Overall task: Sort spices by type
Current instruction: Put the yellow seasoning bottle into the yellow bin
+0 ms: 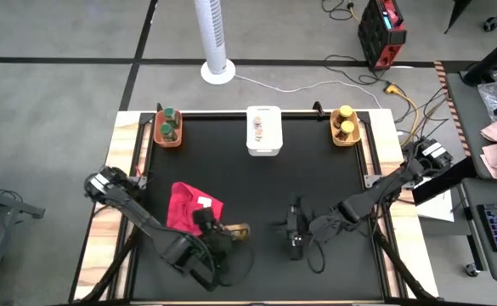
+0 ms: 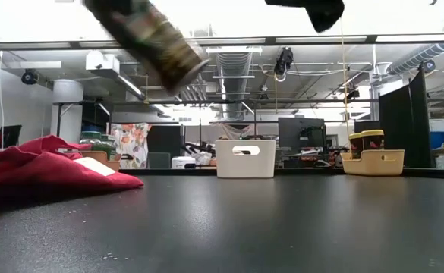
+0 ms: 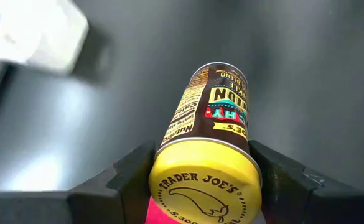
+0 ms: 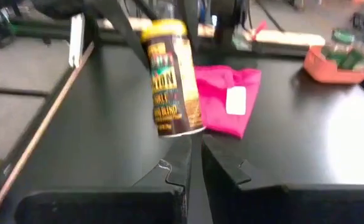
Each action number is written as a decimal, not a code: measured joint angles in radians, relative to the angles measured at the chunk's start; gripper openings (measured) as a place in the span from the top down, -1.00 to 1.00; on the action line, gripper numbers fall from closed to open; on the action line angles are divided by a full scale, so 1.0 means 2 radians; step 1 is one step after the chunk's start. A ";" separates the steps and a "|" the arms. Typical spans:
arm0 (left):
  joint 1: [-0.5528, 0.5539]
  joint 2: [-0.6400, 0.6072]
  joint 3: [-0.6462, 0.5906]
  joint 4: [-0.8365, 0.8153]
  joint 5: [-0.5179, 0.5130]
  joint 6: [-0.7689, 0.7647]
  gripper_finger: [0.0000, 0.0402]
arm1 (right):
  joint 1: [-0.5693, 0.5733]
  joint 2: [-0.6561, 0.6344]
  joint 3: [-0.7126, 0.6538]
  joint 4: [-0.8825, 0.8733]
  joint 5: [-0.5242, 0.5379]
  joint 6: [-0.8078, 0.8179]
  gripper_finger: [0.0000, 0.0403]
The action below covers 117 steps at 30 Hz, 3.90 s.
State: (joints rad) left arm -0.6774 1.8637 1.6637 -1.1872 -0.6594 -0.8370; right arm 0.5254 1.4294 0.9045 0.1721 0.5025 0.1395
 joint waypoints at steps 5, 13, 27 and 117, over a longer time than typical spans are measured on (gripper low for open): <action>0.010 0.036 0.055 -0.003 -0.044 0.078 -0.04 | -0.001 0.007 0.024 -0.042 0.001 0.013 0.80; 0.020 0.058 0.101 0.000 -0.073 0.159 -0.04 | -0.001 0.006 0.038 -0.062 0.037 -0.004 0.23; 0.065 0.057 0.104 0.062 -0.111 0.282 -0.04 | -0.041 0.006 0.042 -0.089 0.036 -0.040 -0.50; -0.192 0.049 -0.045 0.113 -0.457 -0.050 -0.44 | -0.084 0.189 0.118 0.404 0.102 -0.153 -0.04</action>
State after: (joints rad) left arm -1.0616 1.9617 1.5738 -0.9607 -1.5726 -0.9372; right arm 0.3580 1.8076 1.1401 0.9796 0.7055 -0.1668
